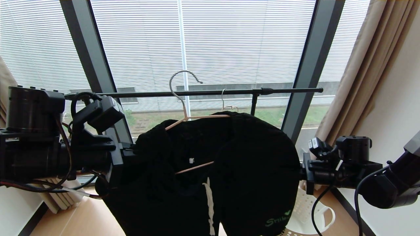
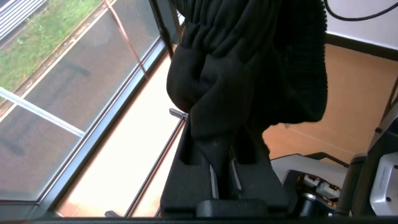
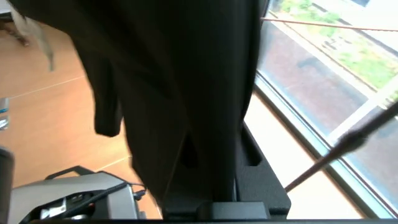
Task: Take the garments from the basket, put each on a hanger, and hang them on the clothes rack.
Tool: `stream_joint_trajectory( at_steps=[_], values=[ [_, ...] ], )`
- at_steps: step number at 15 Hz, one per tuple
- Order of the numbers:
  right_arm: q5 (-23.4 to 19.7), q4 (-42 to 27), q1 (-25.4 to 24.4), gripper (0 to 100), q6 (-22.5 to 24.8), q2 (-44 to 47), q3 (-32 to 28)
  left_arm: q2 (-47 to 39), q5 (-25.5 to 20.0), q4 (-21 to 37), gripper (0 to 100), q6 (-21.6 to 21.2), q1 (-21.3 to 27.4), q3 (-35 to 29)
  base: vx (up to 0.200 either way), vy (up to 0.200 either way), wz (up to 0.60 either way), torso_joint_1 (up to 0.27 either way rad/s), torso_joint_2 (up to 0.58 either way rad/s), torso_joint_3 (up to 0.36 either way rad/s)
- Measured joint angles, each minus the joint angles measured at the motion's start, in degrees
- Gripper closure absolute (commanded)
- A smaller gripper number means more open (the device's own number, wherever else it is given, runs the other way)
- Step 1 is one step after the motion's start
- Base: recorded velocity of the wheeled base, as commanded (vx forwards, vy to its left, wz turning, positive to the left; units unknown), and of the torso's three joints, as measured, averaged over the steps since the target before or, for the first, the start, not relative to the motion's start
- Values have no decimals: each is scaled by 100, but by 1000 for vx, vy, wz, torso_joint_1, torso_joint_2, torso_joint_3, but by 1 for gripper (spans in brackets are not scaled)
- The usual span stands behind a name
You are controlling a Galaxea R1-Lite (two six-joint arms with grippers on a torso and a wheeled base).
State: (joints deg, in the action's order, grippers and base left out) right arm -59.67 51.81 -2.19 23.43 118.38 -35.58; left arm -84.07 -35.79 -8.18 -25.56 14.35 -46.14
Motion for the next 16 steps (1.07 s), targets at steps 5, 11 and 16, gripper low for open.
stream_joint_trajectory(
  at_steps=[5,11,16],
  values=[
    [0,2,165,100,0,41,-71,63,-1,-129,100,0,-168,212,0,0,0,0,0,0],
    [37,-20,90,0,134,41,1,111,2,-169,100,206,-193,299,0,0,0,0,0,0],
    [189,-11,-44,0,372,-135,91,319,21,-185,100,239,-547,634,0,0,0,0,0,0]
  ],
)
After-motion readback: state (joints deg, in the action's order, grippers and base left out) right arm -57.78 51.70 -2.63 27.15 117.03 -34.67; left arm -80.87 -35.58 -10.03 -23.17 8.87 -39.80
